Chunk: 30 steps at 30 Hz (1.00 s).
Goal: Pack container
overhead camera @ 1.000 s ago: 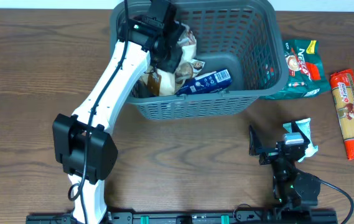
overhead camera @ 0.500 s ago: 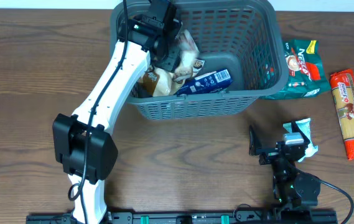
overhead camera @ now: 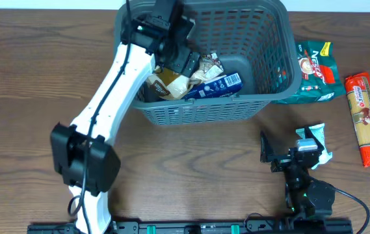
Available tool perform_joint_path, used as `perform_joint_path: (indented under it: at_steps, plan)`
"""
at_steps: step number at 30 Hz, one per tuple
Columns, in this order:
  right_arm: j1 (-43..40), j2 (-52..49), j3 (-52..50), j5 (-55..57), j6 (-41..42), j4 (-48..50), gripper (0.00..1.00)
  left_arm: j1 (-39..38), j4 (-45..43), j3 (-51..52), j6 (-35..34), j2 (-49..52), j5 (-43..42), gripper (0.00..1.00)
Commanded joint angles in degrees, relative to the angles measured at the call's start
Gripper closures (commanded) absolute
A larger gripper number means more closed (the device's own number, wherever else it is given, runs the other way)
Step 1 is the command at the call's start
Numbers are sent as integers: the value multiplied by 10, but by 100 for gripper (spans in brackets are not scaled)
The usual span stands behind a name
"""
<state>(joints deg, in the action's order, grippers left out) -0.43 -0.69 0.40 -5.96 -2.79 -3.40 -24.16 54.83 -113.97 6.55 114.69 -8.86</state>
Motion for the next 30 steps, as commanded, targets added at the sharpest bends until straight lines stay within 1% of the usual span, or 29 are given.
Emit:
perform_joint_path:
  at_steps: [1,3,6,9,11,14,17,20,23,25,27,30]
  plan:
    - [-3,4,-1,1,-7,-2,1,0,-11,-42,22,-72,-17,6]
    - [-3,4,-1,1,-7,-2,1,1,-16,-59,41,-102,-16,7]
    - [-3,4,-1,1,-7,-3,1,7,-18,-83,43,-142,8,7]
    - [-3,4,-1,1,-7,-2,1,23,-18,-102,43,-181,57,7]
    - [-3,4,-1,1,-7,-2,1,40,-16,-104,36,-209,111,7]
    - [-3,4,-1,1,-7,-2,1,70,-3,-104,6,-240,206,7]
    - [-3,4,-1,1,-7,-2,1,111,29,-104,-50,-264,309,7]
    - [-3,4,-1,1,-7,-2,1,154,78,-104,-107,-273,376,7]
    - [-3,4,-1,1,-7,-2,1,201,137,-103,-157,-268,383,7]
    - [-3,4,-1,1,-7,-2,1,230,172,-100,-174,-259,383,5]
    - [-3,4,-1,1,-7,-2,1,252,196,-99,-181,-250,383,2]
    - [-3,4,-1,1,-7,-2,1,267,209,-99,-180,-243,383,1]
